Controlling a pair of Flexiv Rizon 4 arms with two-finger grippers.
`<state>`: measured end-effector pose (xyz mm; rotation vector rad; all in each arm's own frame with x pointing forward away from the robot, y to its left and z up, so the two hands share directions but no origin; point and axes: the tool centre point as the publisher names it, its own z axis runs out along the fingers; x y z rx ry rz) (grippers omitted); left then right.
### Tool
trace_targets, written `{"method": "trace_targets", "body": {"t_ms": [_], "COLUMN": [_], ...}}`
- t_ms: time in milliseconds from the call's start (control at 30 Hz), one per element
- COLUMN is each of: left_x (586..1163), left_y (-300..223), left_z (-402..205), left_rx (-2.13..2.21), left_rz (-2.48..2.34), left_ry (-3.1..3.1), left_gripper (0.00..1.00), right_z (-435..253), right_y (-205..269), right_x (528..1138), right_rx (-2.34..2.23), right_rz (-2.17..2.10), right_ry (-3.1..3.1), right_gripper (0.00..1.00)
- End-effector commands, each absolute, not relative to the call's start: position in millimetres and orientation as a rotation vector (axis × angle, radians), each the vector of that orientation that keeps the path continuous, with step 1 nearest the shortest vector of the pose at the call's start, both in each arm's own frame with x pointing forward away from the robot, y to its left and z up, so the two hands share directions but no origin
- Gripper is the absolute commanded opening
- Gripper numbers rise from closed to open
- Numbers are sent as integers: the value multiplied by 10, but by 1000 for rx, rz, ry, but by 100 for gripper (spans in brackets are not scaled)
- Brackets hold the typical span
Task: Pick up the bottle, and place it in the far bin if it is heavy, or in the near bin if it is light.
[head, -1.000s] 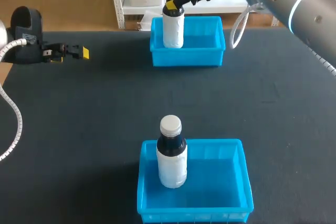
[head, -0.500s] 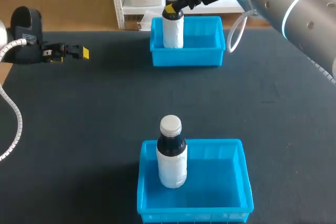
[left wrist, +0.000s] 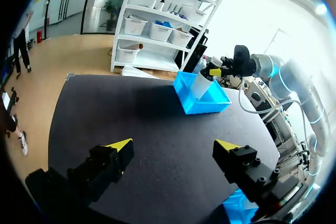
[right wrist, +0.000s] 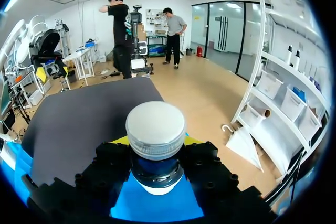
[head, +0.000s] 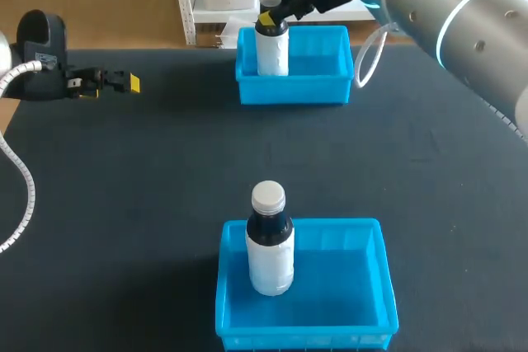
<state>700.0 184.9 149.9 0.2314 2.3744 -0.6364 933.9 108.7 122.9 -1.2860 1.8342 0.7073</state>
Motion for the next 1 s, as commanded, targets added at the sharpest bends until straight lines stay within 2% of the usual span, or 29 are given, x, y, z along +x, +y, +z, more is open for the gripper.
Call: {"method": "trace_targets", "body": {"t_ms": [33, 133, 167, 200, 233, 567, 1000], "left_x": [7000, 7000, 7000, 7000, 7000, 7000, 7000], "left_y": [1850, 1850, 1850, 1850, 1850, 1850, 1850], "left_z": [1499, 1499, 1499, 1499, 1499, 1499, 1499], "left_rx": [231, 231, 231, 231, 231, 231, 231], "left_rz": [-636, -636, -636, -636, -636, -636, -636], "left_ry": [2374, 2374, 2374, 2374, 2374, 2374, 2374], "left_gripper": [100, 100, 100, 100, 100, 100, 100], "right_z": [1230, 1218, 1216, 1215, 1215, 1321, 1551], "right_y": [1141, 1153, 1155, 1157, 1158, 1000, 228], "right_x": [9491, 9491, 9490, 9489, 9489, 9407, 9068], "right_rx": [-1395, -1402, -1403, -1405, -1406, -1423, -1356], "right_rz": [869, 874, 875, 879, 881, 859, 743], "right_ry": [1817, 1821, 1828, 1835, 1838, 1870, 1978], "right_gripper": [0, 0, 18, 62, 100, 100, 100]}}
